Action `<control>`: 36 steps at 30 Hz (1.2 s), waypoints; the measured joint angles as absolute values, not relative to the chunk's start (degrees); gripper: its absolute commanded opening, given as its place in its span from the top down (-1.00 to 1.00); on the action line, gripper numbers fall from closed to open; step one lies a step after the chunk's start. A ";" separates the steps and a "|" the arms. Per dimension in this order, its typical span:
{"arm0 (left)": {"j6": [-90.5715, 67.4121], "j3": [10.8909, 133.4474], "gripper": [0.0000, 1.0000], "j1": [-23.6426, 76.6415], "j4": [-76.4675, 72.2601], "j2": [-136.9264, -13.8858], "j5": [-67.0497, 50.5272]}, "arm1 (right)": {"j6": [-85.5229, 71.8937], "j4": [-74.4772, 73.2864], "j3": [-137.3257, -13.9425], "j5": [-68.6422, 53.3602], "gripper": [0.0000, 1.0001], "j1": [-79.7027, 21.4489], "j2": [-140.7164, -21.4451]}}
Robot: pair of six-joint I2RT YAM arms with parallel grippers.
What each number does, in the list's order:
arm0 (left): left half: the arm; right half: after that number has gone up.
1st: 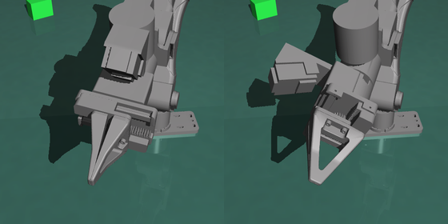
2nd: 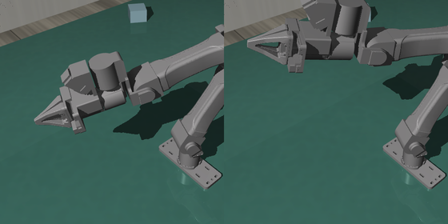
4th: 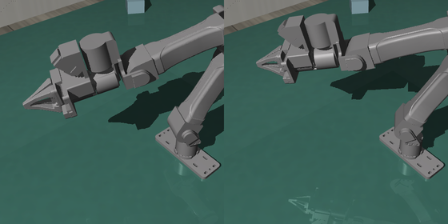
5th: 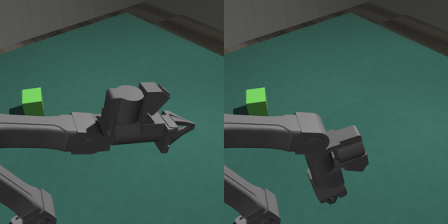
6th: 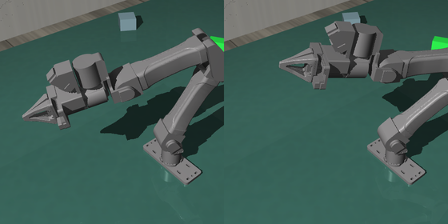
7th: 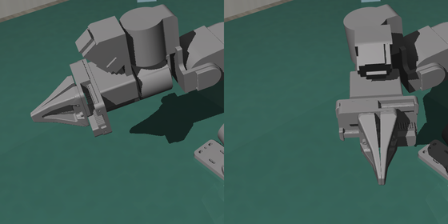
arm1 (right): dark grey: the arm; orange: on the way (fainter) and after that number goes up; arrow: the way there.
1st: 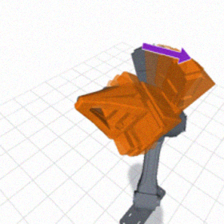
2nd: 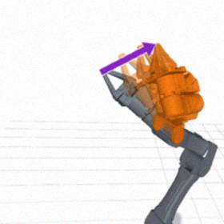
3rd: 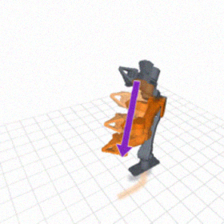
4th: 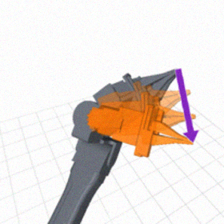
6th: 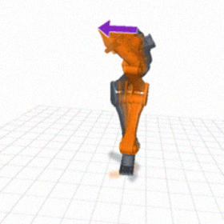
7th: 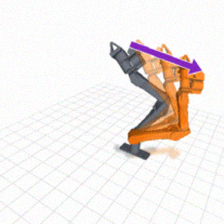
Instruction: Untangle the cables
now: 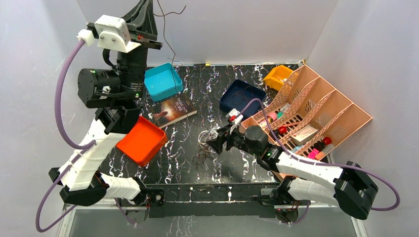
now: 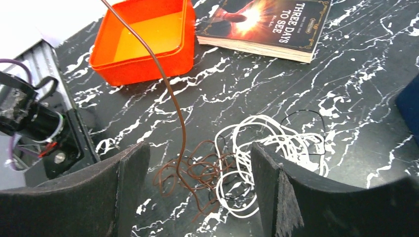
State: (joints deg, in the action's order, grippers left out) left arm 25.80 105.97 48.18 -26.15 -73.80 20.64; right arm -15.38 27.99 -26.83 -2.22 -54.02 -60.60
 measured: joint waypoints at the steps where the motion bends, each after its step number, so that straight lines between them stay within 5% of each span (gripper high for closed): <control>1: 25.74 105.93 1.00 48.16 -26.15 -73.78 20.67 | -14.70 27.33 -26.92 -1.87 -0.60 -54.02 -60.27; 8: 25.43 105.25 1.00 48.18 -25.67 -73.58 21.26 | -11.00 22.33 -29.19 -1.32 -0.36 -54.02 -62.72; 14: 25.26 104.33 1.00 48.18 -25.26 -72.95 21.78 | -10.35 22.24 -29.21 -2.15 0.16 -54.02 -66.81; 20: 24.73 101.73 1.00 48.18 -25.10 -71.02 22.57 | -11.53 23.07 -29.21 -3.01 0.91 -54.02 -67.20; 26: 22.70 93.93 1.00 48.18 -23.99 -65.58 25.69 | -12.05 19.11 -32.93 -2.72 1.00 -54.02 -65.87; 36: 16.05 76.34 1.00 48.18 -17.96 -53.32 34.65 | -7.27 3.86 -60.16 1.26 1.00 -54.02 -66.15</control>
